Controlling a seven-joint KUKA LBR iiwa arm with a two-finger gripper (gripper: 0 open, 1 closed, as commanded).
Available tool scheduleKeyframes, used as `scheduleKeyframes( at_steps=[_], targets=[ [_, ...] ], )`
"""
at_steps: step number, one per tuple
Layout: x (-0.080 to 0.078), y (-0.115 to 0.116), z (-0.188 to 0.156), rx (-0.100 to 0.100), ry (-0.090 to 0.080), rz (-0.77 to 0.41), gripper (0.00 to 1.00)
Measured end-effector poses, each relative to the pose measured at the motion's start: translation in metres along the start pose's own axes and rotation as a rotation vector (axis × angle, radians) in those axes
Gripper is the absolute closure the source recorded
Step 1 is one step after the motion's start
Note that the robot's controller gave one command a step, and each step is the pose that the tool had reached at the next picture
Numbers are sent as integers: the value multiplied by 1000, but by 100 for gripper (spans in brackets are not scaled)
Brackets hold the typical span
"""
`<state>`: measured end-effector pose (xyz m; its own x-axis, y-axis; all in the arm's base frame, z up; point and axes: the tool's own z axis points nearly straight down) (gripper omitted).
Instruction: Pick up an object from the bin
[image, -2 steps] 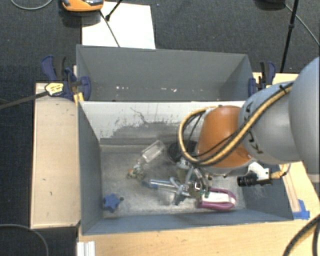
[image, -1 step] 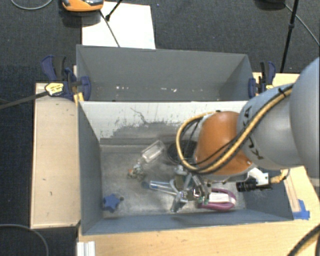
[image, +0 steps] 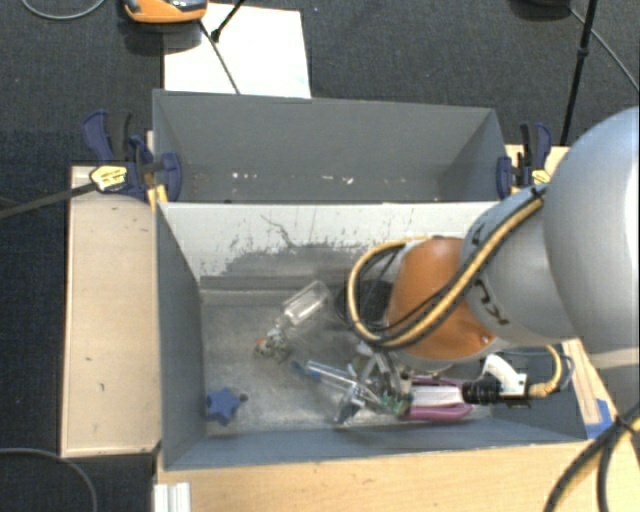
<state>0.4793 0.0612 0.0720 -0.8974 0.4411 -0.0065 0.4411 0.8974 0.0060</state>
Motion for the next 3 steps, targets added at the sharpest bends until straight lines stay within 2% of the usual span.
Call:
scheduleKeyframes(
  at_steps=[1,2,3],
  targets=[
    [-1,1,-1,2,2,1,0],
    [-3,2,-3,-1,-4,5,100],
    [-3,2,-14,3,4,8,100]
  ],
)
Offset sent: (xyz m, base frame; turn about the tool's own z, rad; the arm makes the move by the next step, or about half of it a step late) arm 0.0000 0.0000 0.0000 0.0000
